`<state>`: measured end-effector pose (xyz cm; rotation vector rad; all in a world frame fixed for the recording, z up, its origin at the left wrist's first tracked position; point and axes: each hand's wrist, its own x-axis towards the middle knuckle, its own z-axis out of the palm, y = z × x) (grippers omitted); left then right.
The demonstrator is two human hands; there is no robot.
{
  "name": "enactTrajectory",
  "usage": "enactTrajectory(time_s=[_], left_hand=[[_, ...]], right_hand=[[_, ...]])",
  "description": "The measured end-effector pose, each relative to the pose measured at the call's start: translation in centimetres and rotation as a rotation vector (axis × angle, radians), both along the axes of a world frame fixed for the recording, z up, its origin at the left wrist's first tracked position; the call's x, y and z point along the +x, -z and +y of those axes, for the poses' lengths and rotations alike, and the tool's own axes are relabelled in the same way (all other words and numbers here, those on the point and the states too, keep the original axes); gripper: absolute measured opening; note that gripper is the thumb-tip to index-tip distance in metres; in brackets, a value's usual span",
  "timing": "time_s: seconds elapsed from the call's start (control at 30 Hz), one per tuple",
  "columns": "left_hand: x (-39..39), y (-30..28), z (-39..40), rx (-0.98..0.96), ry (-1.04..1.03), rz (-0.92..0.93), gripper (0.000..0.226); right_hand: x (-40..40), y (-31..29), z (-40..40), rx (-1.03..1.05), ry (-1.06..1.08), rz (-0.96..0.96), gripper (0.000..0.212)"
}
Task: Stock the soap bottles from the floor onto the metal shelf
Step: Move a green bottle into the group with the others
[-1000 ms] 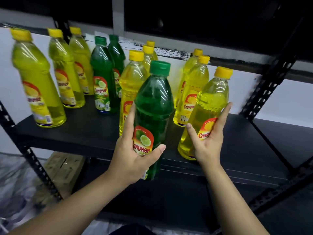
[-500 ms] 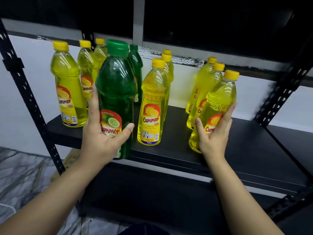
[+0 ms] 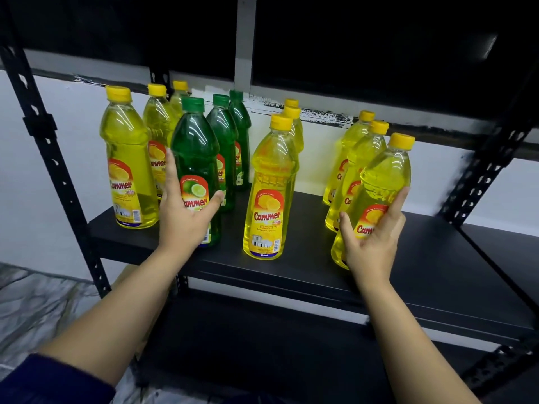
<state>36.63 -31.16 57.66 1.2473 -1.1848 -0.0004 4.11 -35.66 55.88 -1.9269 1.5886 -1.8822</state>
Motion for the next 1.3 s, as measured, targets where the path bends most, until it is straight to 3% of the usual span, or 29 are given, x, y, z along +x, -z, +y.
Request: enactTrajectory(time_s=[0.3,1.3], left_hand=[[0.6,1.1,-1.5,0.039,-0.035,-0.067,0.109],[1.2,1.3,-2.6,0.049,0.003,-0.035,0.112]], right_hand=[[0.0,0.2,0.0,-0.003,0.023,0.019,0.113],[-0.4,0.5,0.7,0.008,0.027,0.046,0.113]])
